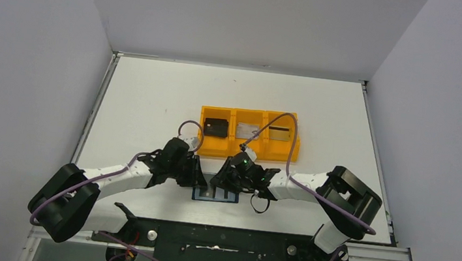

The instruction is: Take the credit cards out of the card holder

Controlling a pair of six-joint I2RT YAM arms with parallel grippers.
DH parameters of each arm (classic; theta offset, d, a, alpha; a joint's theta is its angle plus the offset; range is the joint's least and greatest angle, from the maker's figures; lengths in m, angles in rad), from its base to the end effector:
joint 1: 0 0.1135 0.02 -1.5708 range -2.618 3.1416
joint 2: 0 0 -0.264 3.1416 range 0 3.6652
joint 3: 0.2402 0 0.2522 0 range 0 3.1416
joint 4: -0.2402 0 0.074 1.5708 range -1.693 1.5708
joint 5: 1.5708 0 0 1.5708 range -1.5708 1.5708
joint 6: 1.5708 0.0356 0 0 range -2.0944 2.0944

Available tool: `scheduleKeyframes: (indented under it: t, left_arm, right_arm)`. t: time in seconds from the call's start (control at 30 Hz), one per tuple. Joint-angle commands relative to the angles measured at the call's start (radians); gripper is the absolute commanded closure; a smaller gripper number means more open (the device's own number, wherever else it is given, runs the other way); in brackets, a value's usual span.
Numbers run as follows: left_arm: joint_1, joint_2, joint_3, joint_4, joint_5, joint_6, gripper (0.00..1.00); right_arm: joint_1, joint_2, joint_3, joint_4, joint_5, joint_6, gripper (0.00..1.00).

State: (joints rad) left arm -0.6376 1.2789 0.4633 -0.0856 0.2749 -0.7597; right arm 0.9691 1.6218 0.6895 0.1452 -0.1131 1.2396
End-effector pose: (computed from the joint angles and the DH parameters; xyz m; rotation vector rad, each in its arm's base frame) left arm 0.1733 -0.1404 0.1442 -0.0346 2.6670 -0.8783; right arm 0.1692 0.2536 0.1387 0.3003 2.6728 1.0609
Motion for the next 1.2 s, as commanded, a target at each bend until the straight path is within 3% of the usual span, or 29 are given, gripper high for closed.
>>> scheduleKeyframes:
  t: [0.0, 0.27, 0.4, 0.6, 0.77, 1.17]
  left_arm:
    - [0.003, 0.0, -0.038, -0.008, -0.05, -0.001, 0.78]
    - [0.004, -0.041, -0.091, 0.013, -0.078, -0.04, 0.81]
    - [0.005, -0.071, -0.085, 0.004, -0.09, -0.041, 0.81]
    - [0.006, -0.11, -0.066, -0.013, -0.114, -0.034, 0.8]
    - [0.009, -0.083, -0.047, -0.035, -0.123, -0.022, 0.79]
    - [0.012, -0.187, -0.007, -0.132, -0.197, -0.014, 0.49]
  right_arm:
    - [-0.003, 0.015, 0.022, -0.108, 0.027, -0.013, 0.69]
    - [0.019, -0.044, 0.053, -0.189, 0.095, -0.047, 0.69]
    - [0.044, -0.061, 0.107, -0.31, 0.169, -0.072, 0.68]
    - [0.046, -0.085, 0.27, -0.549, 0.388, -0.305, 0.65]
    - [-0.051, -0.076, 0.307, -0.577, 0.326, -0.379, 0.63]
    - [0.005, 0.021, 0.295, -0.465, 0.181, -0.333, 0.42]
